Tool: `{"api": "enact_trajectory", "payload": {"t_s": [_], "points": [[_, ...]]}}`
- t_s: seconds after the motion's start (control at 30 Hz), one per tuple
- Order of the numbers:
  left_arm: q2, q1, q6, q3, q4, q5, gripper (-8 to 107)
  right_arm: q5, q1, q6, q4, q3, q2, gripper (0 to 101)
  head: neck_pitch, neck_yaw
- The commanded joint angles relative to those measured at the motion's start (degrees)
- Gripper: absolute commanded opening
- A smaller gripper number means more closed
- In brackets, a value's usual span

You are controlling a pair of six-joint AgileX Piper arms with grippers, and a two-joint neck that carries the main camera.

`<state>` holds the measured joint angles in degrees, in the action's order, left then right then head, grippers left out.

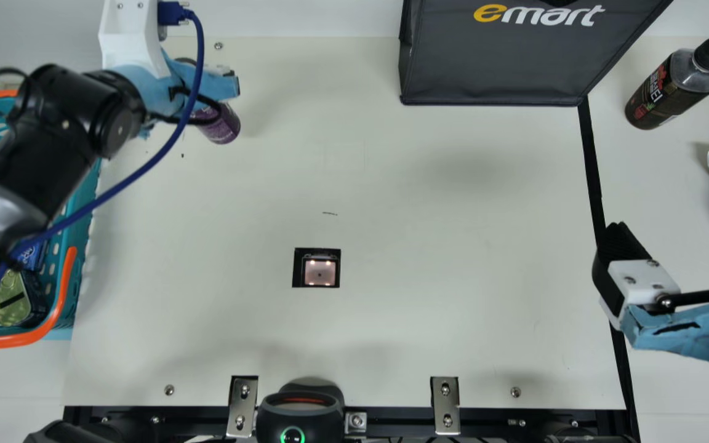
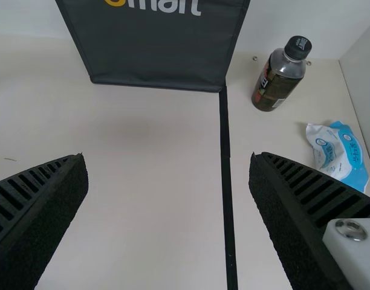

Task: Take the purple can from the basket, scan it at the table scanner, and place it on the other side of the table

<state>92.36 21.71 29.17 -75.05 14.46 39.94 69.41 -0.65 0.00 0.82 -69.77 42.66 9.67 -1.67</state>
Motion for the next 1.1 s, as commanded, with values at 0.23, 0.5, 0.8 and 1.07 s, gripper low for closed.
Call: {"api": "enact_trajectory", "payload": {"t_s": [0.23, 0.5, 0.8, 1.07], "points": [[-12.5, 6.6, 8.2, 12.4, 2.1, 0.5, -8, 0.0, 0.0, 0.0, 0.0, 0.0, 0.0, 95, -1.7, 0.1], [-22.6, 12.5, 9.0, 20.6, 1.0, 2.1, -8, 0.0, 0.0, 0.0, 0.0, 0.0, 0.0, 95, -1.7, 0.1], [-29.4, 20.5, 9.1, 25.3, 0.2, 4.1, -8, 0.1, 0.0, 0.0, 0.0, 0.0, 0.0, 95, -1.7, 0.1], [-29.4, 27.0, 12.2, 25.7, 1.9, 4.4, -8, 0.1, 0.0, 0.0, 0.0, 0.0, 0.0, 95, -1.7, 0.1]]}}
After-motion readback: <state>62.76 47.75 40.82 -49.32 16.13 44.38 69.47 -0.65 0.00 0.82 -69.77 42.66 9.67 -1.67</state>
